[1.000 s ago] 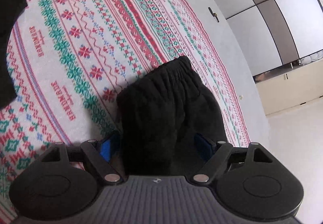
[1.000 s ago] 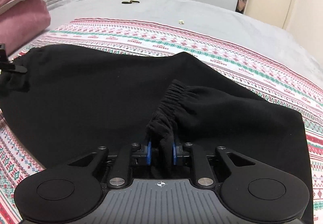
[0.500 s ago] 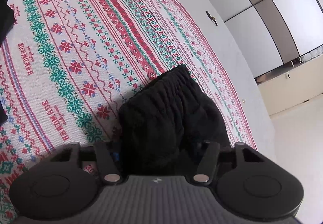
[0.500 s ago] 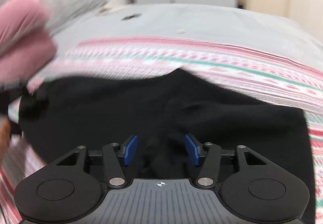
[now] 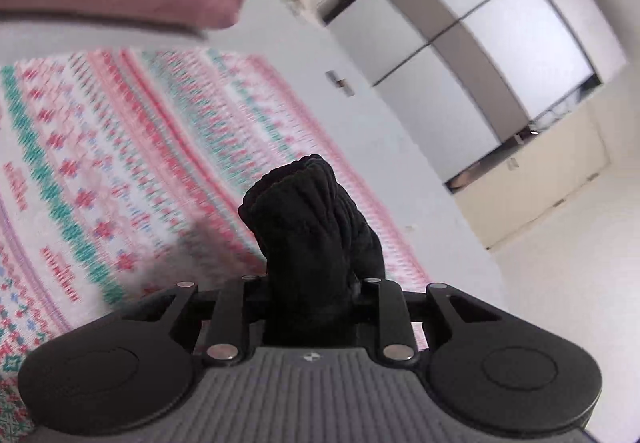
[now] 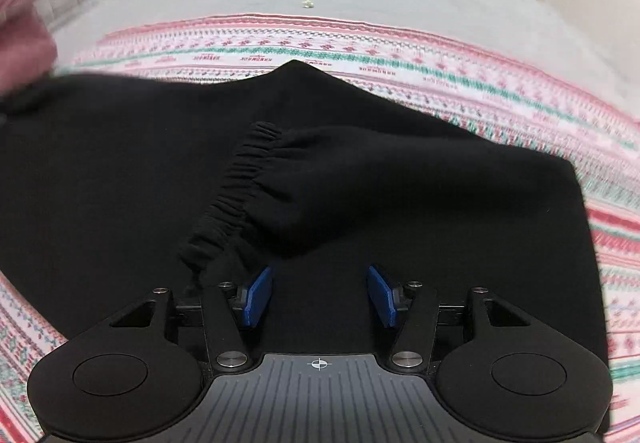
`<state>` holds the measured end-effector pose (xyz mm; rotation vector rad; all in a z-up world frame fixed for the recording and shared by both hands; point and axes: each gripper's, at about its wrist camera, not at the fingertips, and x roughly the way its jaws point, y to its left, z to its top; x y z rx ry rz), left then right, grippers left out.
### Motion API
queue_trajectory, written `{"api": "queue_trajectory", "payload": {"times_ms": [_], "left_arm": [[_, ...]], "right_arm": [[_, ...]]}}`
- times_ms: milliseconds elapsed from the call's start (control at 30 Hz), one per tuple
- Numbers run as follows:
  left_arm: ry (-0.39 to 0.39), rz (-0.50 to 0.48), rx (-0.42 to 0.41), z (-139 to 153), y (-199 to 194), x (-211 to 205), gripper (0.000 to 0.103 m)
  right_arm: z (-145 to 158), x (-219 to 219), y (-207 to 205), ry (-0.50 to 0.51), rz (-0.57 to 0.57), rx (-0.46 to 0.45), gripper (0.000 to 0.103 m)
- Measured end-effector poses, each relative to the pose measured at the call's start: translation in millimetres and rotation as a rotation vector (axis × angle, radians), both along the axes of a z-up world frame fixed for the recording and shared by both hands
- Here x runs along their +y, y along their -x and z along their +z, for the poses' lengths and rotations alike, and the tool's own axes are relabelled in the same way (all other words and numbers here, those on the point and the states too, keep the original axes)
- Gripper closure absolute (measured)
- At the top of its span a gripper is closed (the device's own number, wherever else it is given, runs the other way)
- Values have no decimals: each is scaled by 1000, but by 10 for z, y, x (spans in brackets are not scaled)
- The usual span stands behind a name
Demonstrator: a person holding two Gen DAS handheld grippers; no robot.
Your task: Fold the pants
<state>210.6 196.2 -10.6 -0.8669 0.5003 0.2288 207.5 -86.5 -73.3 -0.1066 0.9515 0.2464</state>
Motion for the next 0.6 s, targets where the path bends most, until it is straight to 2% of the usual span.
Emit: {"api": "queue_trajectory", "payload": {"times_ms": [167,233,300,333,367,433,500,600], "left_arm": [[-36,-13,-66,164,-47,-227,53],[-47,-21,-85,224,-78,-331,53],[-59,-31,-105,292,-92,-419,53],[-63,-34,-119,322,-97,-457,53],[-65,-34,-131,335,-118,-477,53],[-76,-42,-152,381,-123,-530,53],[-90,-56,-173,405,-116,-588,53],[-127,-85,-197,452,-138,-716,53]], "right_arm": [[166,-112,-9,-102,-40,-81,50],[164,-114,-14,-125,-35,-85,50],[46,-27,-73,-109,1,-18,50],[-55,29,-64,-83,11,-15,49],[-63,75,-20,-58,22,-55,49],[-10,94,-42,-37,29,-43,49],[87,-49,-100,-98,-11,-10,49],[221,-298,-126,-147,-111,-35,49]]}}
